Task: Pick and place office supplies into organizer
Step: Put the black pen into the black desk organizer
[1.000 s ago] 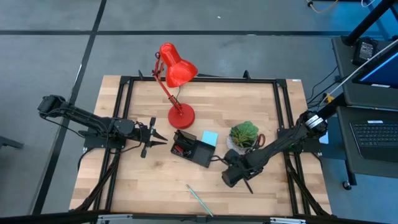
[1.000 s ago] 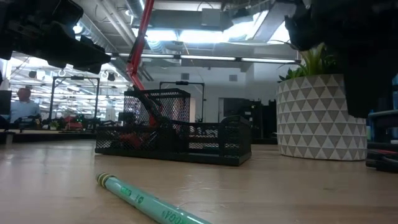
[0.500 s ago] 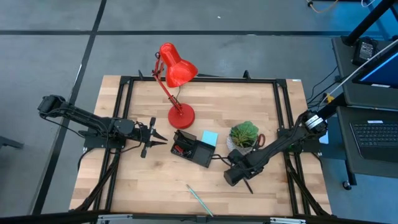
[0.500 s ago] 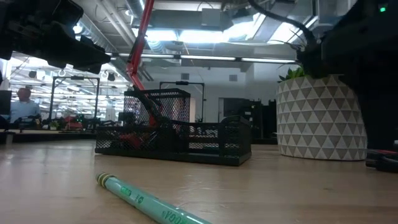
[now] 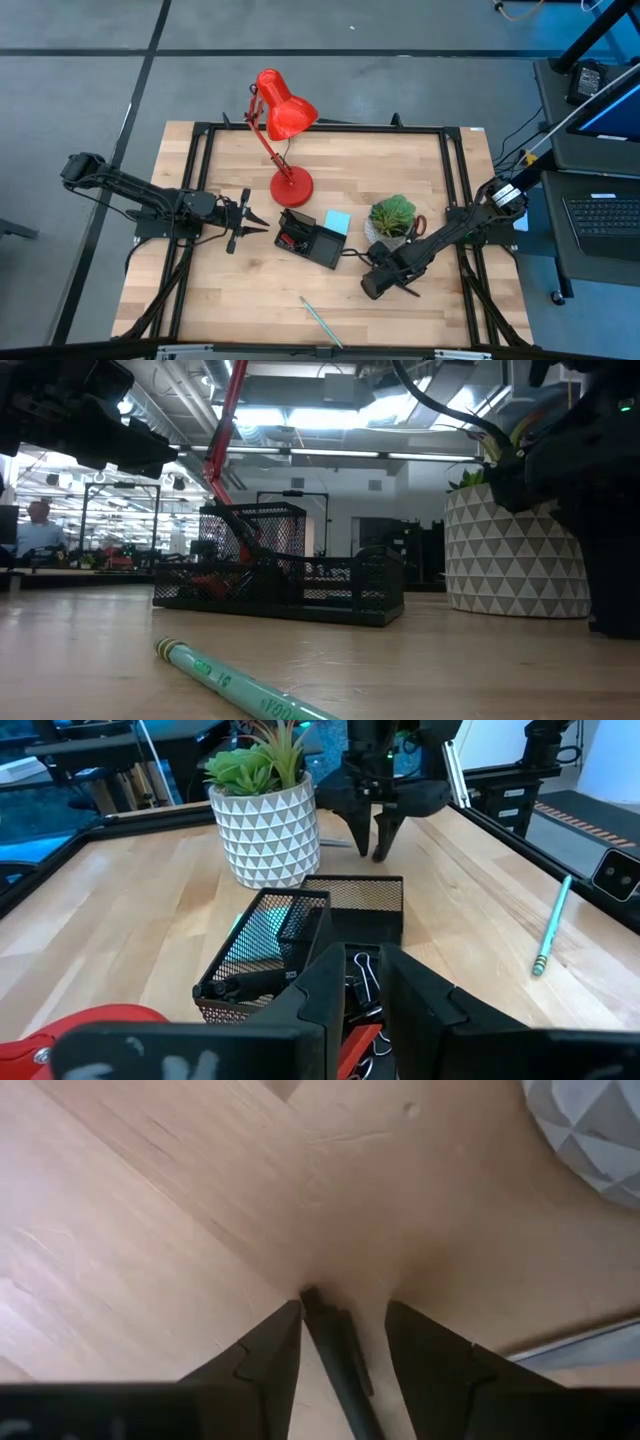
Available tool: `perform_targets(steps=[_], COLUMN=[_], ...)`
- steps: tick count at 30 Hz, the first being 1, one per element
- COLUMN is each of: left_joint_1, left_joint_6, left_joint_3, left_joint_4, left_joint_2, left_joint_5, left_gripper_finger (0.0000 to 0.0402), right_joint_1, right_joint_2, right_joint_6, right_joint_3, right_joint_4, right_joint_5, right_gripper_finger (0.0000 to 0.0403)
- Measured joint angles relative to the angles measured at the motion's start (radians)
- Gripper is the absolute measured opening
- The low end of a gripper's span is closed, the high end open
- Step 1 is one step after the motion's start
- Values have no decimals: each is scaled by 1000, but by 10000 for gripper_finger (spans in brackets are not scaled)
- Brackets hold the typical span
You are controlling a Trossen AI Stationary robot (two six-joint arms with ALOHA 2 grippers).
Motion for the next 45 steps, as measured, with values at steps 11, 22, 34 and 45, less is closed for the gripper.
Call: perform_targets(steps=[11,22,34,45], left_joint_1=[0,0,0,0], left_joint_6=[0,0,0,0], left_joint_3=[0,0,0,0], left_joint_4=[0,0,0,0], left_joint_2=[0,0,0,0], left_joint_5=[0,0,0,0], left_gripper_finger=[59,59,59,59], right_joint_1=[-1,-1,-1,-3], right_joint_2=[1,18,19,21], right_joint_6=[-166,-188,-184,-180], right_joint_3=[-1,-2,-2,-3], right_joint_4=[-5,-17,-15,-8], right_joint_5=[-36,-36,-28,-81], right_gripper_finger=[154,58,36,84])
